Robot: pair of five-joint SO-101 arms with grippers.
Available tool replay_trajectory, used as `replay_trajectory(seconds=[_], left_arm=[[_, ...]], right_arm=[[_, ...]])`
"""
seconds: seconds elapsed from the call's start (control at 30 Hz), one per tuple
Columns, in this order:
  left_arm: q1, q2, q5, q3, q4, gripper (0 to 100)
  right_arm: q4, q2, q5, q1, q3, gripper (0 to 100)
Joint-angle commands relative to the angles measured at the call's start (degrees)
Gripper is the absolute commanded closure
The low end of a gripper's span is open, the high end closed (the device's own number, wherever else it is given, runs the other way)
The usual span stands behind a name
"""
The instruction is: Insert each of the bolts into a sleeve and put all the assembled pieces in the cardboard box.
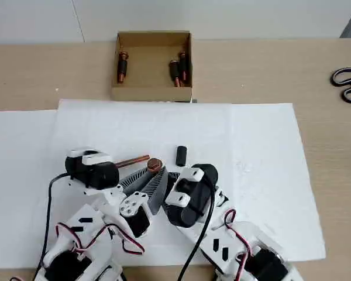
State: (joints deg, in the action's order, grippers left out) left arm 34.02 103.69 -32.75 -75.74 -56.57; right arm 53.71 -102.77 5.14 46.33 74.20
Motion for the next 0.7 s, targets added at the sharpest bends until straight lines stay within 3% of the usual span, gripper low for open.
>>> replay_trajectory(seconds=[0.0, 0.1, 0.53, 0.67], left_arm=[[-0.2, 0.3, 1.1, 0.1, -1.9, 85], [-0.3, 0.3, 1.1, 0.1, -1.9, 80], [-6.2, 0.2, 5.7, 9.2, -2.5, 80], [-6.5, 0.2, 5.9, 11.8, -2.4, 91]], right_arm=[[-2.0, -0.7, 0.7, -0.1, -4.4, 99.6], [-1.8, -0.7, 0.7, -0.1, -4.4, 99.6], [-1.5, -0.6, 0.7, -0.2, -4.1, 99.5], [-1.6, -0.6, 0.6, -1.4, -1.8, 99.5]])
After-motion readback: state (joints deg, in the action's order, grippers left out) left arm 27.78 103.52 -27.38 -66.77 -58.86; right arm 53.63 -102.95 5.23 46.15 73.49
